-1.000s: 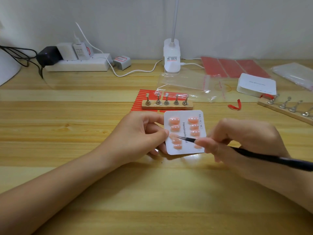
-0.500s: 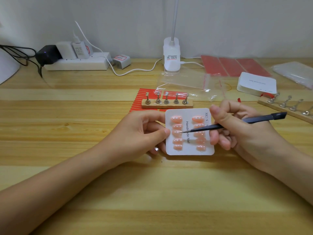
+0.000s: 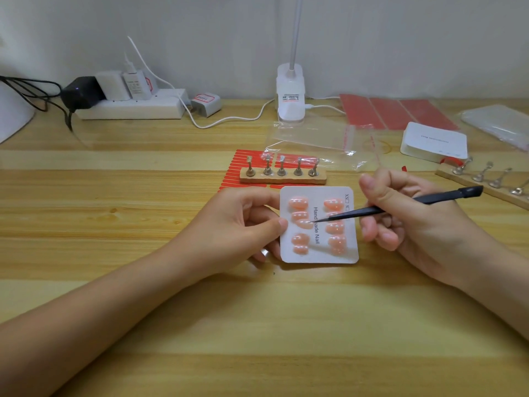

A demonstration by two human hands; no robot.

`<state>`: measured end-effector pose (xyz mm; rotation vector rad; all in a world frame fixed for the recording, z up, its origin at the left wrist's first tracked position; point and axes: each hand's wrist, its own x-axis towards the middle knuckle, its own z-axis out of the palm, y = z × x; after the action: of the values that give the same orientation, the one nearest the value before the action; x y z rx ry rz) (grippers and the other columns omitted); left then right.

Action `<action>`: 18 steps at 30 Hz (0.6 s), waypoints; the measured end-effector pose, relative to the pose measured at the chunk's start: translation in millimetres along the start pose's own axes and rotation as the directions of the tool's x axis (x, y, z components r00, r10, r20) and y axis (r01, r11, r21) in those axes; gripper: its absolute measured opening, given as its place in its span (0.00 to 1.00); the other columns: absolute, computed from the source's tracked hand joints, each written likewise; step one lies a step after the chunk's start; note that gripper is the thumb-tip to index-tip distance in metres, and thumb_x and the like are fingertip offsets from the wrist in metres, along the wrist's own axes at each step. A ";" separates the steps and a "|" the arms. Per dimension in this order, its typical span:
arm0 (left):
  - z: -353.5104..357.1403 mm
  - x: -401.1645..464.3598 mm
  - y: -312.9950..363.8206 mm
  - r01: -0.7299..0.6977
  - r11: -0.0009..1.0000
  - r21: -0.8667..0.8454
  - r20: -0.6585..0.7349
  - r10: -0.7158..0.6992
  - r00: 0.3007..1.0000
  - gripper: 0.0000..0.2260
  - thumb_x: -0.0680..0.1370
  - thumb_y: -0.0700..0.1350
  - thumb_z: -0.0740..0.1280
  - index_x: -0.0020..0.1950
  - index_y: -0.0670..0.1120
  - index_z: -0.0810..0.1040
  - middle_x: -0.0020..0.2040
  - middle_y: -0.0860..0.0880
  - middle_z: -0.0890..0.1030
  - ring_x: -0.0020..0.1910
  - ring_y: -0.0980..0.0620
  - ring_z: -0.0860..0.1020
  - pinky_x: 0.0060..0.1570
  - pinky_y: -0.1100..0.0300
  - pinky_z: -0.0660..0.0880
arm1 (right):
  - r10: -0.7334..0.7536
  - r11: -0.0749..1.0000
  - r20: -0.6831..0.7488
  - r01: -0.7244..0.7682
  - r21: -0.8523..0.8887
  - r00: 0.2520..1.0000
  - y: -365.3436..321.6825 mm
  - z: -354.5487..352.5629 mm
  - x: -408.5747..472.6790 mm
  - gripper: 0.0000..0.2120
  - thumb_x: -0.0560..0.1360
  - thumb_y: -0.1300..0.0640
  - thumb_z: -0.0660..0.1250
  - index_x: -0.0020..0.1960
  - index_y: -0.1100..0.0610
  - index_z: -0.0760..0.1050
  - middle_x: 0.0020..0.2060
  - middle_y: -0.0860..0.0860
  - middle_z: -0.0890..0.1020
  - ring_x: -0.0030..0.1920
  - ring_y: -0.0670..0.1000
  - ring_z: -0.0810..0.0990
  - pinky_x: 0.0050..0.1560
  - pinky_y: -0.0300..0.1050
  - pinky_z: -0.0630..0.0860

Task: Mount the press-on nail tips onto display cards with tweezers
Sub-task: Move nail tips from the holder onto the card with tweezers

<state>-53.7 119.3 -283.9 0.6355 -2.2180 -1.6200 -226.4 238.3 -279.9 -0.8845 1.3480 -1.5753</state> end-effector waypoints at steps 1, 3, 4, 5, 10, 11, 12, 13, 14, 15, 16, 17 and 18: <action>0.2 0.3 0.0 0.001 1.000 0.002 0.004 -0.001 1.000 0.16 0.76 0.33 0.63 0.44 0.55 0.80 0.33 0.48 0.83 0.29 0.58 0.79 0.25 0.68 0.72 | 0.011 1.000 -0.002 -0.011 -0.003 1.000 0.0 -0.9 0.3 0.11 0.65 0.52 0.67 0.27 0.54 0.69 0.20 0.56 0.75 0.16 0.45 0.68 0.18 0.29 0.65; 0.2 0.4 -0.3 0.005 1.000 0.001 0.009 -0.005 1.000 0.15 0.76 0.33 0.63 0.44 0.54 0.79 0.34 0.48 0.83 0.29 0.58 0.79 0.25 0.68 0.73 | 0.033 0.999 0.001 -0.033 -0.010 0.999 0.2 -2.2 0.9 0.12 0.65 0.53 0.67 0.29 0.56 0.67 0.20 0.56 0.75 0.16 0.45 0.68 0.18 0.29 0.65; 0.1 0.5 -0.2 0.006 1.000 -0.002 0.010 -0.006 1.000 0.16 0.76 0.33 0.63 0.44 0.54 0.79 0.33 0.48 0.83 0.29 0.58 0.79 0.25 0.68 0.73 | 0.042 0.999 0.004 -0.041 -0.017 0.999 0.3 -2.5 1.5 0.12 0.65 0.53 0.66 0.31 0.57 0.67 0.20 0.56 0.75 0.16 0.45 0.68 0.18 0.29 0.65; -0.2 0.2 -0.2 0.007 1.000 -0.004 0.011 -0.007 1.000 0.16 0.76 0.33 0.63 0.44 0.54 0.79 0.34 0.48 0.83 0.29 0.58 0.79 0.25 0.68 0.72 | 0.050 0.998 0.007 -0.050 -0.022 0.999 0.2 -2.5 2.2 0.12 0.66 0.53 0.66 0.32 0.58 0.66 0.20 0.56 0.75 0.16 0.45 0.68 0.18 0.29 0.65; -0.5 0.7 -0.4 0.010 1.000 0.000 0.024 -0.010 1.000 0.14 0.76 0.33 0.63 0.46 0.53 0.79 0.35 0.47 0.83 0.29 0.58 0.79 0.25 0.68 0.72 | 0.090 0.996 0.006 -0.090 -0.023 0.996 -1.6 -2.3 4.4 0.12 0.66 0.54 0.66 0.32 0.59 0.65 0.20 0.55 0.75 0.16 0.44 0.68 0.18 0.29 0.66; -0.5 0.9 -0.5 0.011 1.000 0.000 0.024 -0.011 1.000 0.14 0.76 0.34 0.63 0.46 0.53 0.79 0.35 0.46 0.83 0.29 0.58 0.79 0.25 0.68 0.72 | 0.097 0.995 0.006 -0.097 -0.023 0.995 -1.8 -2.3 4.6 0.12 0.66 0.53 0.66 0.32 0.59 0.65 0.20 0.55 0.75 0.16 0.44 0.68 0.18 0.29 0.66; -0.6 0.9 -0.5 0.010 1.000 0.000 0.024 -0.010 1.000 0.14 0.76 0.33 0.63 0.46 0.53 0.79 0.35 0.46 0.83 0.29 0.58 0.79 0.25 0.68 0.72 | 0.104 0.994 0.008 -0.103 -0.024 0.995 -2.3 -2.3 4.7 0.12 0.66 0.53 0.66 0.32 0.59 0.65 0.20 0.55 0.75 0.16 0.44 0.68 0.18 0.29 0.66; -0.6 0.8 -0.4 0.008 1.000 0.002 0.024 -0.008 1.000 0.14 0.76 0.33 0.63 0.46 0.53 0.79 0.35 0.46 0.83 0.29 0.58 0.79 0.25 0.68 0.72 | 0.110 0.994 0.010 -0.110 -0.026 0.994 -2.5 -2.5 4.7 0.12 0.66 0.53 0.66 0.33 0.59 0.65 0.20 0.55 0.75 0.16 0.44 0.68 0.18 0.30 0.66; -0.6 0.7 -0.4 0.006 1.000 0.004 0.024 -0.006 1.000 0.14 0.76 0.33 0.63 0.46 0.53 0.79 0.35 0.46 0.83 0.29 0.58 0.79 0.25 0.68 0.72 | 0.116 0.993 0.013 -0.116 -0.027 0.993 -2.6 -2.5 4.9 0.12 0.66 0.53 0.66 0.33 0.59 0.65 0.20 0.55 0.75 0.16 0.44 0.68 0.18 0.30 0.66; -0.7 0.7 -0.6 0.004 1.000 0.005 0.024 -0.004 1.000 0.14 0.76 0.33 0.63 0.47 0.53 0.79 0.36 0.46 0.83 0.29 0.58 0.79 0.25 0.68 0.72 | 0.121 0.992 0.015 -0.121 -0.026 0.993 -2.8 -2.4 5.4 0.12 0.66 0.53 0.66 0.33 0.59 0.65 0.20 0.55 0.75 0.16 0.44 0.68 0.18 0.30 0.66; -0.8 0.9 -0.8 0.004 1.000 0.005 0.027 -0.004 1.000 0.14 0.76 0.33 0.63 0.47 0.53 0.79 0.36 0.45 0.84 0.29 0.58 0.79 0.25 0.68 0.72 | 0.124 0.992 0.016 -0.123 -0.025 0.992 -3.0 -2.1 5.2 0.12 0.66 0.53 0.66 0.33 0.59 0.65 0.20 0.55 0.75 0.16 0.44 0.68 0.18 0.30 0.66; -1.1 0.8 -1.0 0.004 1.000 0.005 0.029 -0.004 1.000 0.14 0.76 0.33 0.63 0.47 0.53 0.79 0.36 0.46 0.84 0.30 0.58 0.79 0.26 0.68 0.72 | 0.123 0.992 0.016 -0.123 -0.024 0.992 -3.1 -1.8 5.7 0.12 0.66 0.53 0.66 0.33 0.59 0.65 0.20 0.55 0.75 0.16 0.44 0.68 0.18 0.30 0.66; -1.2 0.8 -1.2 0.004 1.000 0.003 0.031 -0.004 0.999 0.14 0.76 0.33 0.63 0.47 0.53 0.79 0.36 0.46 0.84 0.30 0.58 0.79 0.26 0.68 0.72 | 0.118 0.993 0.015 -0.117 -0.023 0.993 -2.9 -1.8 5.6 0.12 0.66 0.53 0.66 0.33 0.59 0.65 0.20 0.55 0.75 0.16 0.44 0.68 0.18 0.30 0.66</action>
<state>-53.5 117.6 -284.7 0.6202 -2.2435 -1.6395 -230.6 233.9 -277.4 -0.8144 1.3828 -1.4627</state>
